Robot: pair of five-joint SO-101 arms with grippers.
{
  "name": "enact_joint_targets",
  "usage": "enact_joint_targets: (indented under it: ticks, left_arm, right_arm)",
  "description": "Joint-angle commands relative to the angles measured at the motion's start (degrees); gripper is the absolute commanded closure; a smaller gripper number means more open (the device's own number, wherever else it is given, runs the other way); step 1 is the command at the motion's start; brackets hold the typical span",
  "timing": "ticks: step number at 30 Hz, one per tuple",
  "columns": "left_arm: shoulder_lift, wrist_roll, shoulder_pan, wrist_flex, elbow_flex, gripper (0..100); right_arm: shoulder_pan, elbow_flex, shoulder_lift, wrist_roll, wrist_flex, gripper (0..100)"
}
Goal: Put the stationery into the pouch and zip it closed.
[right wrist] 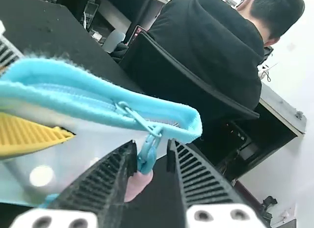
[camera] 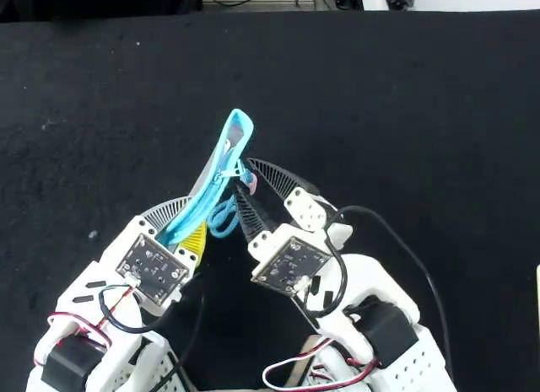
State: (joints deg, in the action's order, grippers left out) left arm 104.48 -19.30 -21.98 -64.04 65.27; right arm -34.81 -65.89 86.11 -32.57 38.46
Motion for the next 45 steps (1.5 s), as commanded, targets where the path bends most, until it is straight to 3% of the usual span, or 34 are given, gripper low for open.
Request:
enact_joint_targets:
  ticks: [1,4,20,25,37,45]
  left_arm:
    - [-0.26,-0.35,0.66,0.18,0.48,97]
    - [-0.26,-0.35,0.66,0.18,0.48,97]
    - [-0.26,-0.35,0.66,-0.09,0.48,97]
    - [-0.26,-0.35,0.66,-0.18,0.48,97]
    - [-0.26,-0.35,0.66,-0.18,0.48,97]
    - [-0.26,-0.35,0.66,-0.18,0.48,97]
  right_arm:
    - [-0.7,3.74,0.84,1.41,-2.29,89.9]
    - [-0.7,3.65,0.75,4.92,-3.08,89.9]
    - [-0.7,4.0,-4.88,5.27,-5.54,90.4]
    - [-0.7,4.0,-4.88,5.36,-5.54,98.6]
    - [-0.62,7.52,-4.7,5.63,-5.01,96.7]
    - [-0.62,9.01,-5.14,10.11,-2.64,96.2]
